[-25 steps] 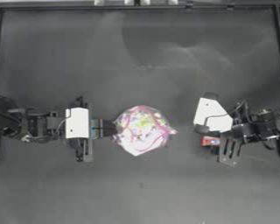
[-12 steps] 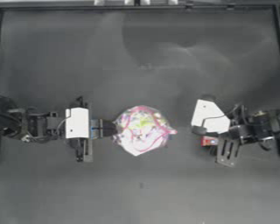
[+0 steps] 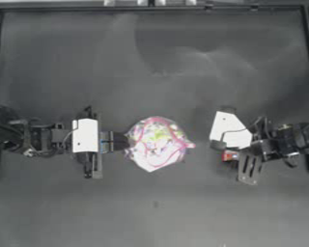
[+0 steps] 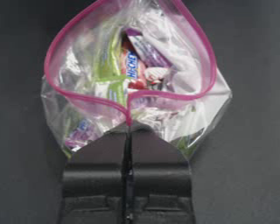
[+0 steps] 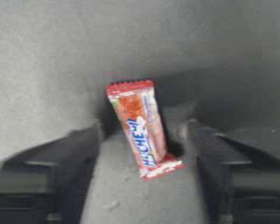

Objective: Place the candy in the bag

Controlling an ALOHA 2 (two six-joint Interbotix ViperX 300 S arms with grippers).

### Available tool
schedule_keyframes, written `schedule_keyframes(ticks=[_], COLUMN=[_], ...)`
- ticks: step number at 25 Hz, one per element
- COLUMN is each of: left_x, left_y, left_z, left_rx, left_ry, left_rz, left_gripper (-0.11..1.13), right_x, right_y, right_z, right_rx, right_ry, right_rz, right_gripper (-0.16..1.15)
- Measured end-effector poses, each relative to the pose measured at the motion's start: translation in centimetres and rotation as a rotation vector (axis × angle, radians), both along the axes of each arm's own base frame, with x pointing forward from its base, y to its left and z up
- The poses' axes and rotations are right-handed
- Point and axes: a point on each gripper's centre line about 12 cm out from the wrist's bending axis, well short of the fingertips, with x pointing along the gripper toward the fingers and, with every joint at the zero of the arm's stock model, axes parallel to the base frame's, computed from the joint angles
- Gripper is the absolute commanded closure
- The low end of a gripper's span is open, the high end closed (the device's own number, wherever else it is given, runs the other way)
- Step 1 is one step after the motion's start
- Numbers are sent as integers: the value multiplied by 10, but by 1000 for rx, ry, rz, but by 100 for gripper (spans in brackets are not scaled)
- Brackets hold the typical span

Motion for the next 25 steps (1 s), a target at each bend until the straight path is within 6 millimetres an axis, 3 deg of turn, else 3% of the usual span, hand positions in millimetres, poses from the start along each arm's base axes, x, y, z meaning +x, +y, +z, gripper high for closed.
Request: schedule_keyframes(ticks=[6,17,25], left_x=[0,0,0], left_y=[0,0,0], left_z=[1,0,0], left_rx=[1,1,1], left_ry=[-1,0,0], left_rz=[1,1,1], left_gripper=[93,93,93], right_x=[-2,-3,-1], right_y=[0,-1,-3], right_z=[-1,5,51], right_rx=[3,1,-14], right_ry=[4,5,-77], right_rz=[-10,-16,-27], right_gripper=[60,60,60])
